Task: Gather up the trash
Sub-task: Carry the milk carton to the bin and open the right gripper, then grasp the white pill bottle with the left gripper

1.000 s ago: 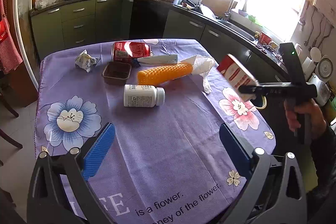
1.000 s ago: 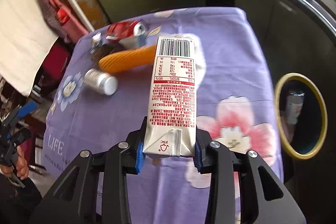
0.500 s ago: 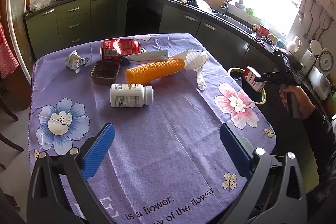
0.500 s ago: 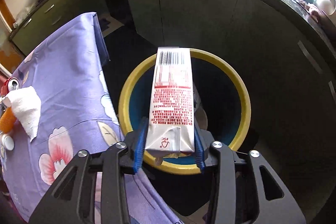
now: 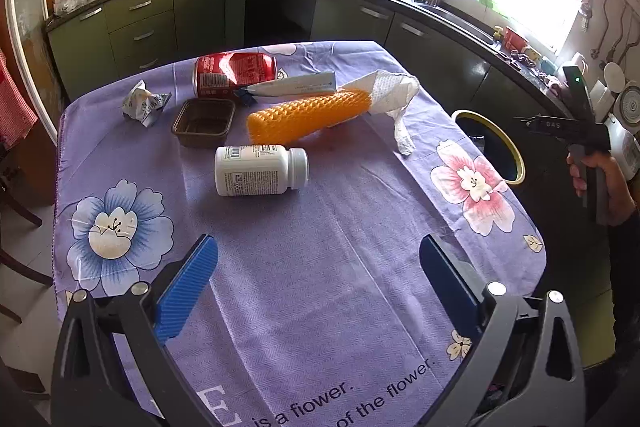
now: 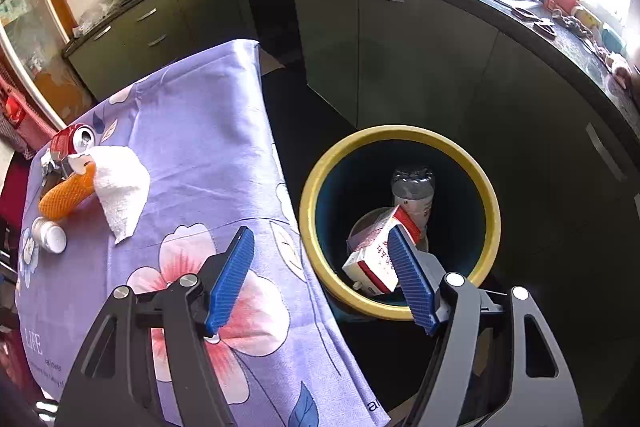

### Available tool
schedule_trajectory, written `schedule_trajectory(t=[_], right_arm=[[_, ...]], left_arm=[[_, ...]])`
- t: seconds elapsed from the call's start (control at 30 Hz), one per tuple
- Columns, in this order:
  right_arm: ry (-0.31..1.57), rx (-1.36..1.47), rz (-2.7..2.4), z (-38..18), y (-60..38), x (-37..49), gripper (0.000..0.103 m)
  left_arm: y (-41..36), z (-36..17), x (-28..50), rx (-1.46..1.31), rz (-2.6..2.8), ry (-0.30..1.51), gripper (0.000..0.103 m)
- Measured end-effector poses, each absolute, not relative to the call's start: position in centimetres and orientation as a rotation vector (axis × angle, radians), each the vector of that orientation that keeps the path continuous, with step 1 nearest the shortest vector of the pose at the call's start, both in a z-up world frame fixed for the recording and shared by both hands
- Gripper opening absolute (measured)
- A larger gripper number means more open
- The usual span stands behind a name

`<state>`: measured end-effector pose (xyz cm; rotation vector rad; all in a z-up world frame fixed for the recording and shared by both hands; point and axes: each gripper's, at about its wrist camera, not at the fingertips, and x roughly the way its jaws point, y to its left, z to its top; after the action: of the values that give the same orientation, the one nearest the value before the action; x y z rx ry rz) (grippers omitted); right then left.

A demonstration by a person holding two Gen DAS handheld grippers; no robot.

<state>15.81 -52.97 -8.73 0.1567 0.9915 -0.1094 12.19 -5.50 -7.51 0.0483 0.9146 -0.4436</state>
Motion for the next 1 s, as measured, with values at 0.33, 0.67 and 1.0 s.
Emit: schedule_trajectory(t=[0.33,0.67,1.0], right_arm=[[1.004,0.136,-0.012,-9.0,-49.8,16.8,0.069],[1.028,0.147,0.018,-10.3,-50.0,16.8,0.069],[1.053,0.149,0.048,-11.7,-49.5,17.7,0.069]], left_arm=[[-7.2,-9.0,16.8,0.137,-0.346,0.911,0.096],[-7.8,-11.7,22.2,0.133,-0.306,0.988,0.096],[-7.7,-14.3,24.4,0.087,-0.286,1.062,0.081]])
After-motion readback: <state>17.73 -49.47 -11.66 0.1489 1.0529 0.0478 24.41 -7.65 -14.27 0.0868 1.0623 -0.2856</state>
